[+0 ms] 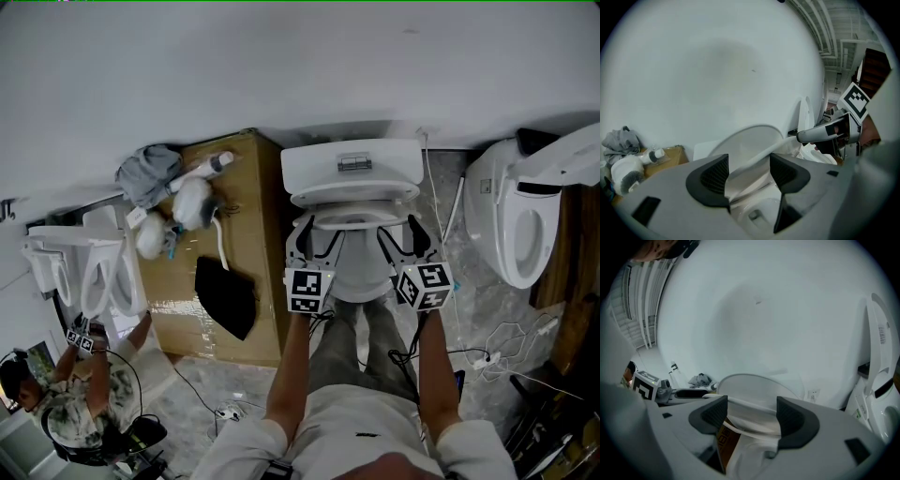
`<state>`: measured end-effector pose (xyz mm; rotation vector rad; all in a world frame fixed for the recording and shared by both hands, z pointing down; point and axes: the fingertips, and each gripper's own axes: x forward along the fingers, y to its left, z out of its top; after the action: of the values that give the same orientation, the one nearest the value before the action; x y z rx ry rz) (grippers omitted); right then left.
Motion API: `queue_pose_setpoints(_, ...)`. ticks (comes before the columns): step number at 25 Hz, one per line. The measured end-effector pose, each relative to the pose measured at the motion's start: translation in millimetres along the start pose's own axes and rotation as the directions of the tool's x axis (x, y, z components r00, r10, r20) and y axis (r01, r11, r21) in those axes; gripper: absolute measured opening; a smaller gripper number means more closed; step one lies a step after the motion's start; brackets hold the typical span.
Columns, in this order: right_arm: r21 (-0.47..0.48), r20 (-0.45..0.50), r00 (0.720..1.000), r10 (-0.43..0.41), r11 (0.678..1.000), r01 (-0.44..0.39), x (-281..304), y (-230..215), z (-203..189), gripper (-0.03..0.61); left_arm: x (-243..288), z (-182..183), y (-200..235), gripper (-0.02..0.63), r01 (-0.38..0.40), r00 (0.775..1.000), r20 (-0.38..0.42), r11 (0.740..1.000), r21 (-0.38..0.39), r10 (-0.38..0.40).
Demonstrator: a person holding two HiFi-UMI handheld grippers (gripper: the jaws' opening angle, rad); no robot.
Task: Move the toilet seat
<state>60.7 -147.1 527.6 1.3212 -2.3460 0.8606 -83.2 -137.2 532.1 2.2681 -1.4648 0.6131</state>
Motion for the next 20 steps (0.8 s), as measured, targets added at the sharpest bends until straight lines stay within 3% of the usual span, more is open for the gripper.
queue_pose_setpoints(20,-0.049,0.053,0.998,-0.031,0.998,0.034,28,-11,31,0.347,25,25,22,0.296,-0.078,0.997,0.035,0.995,0.065,0.075)
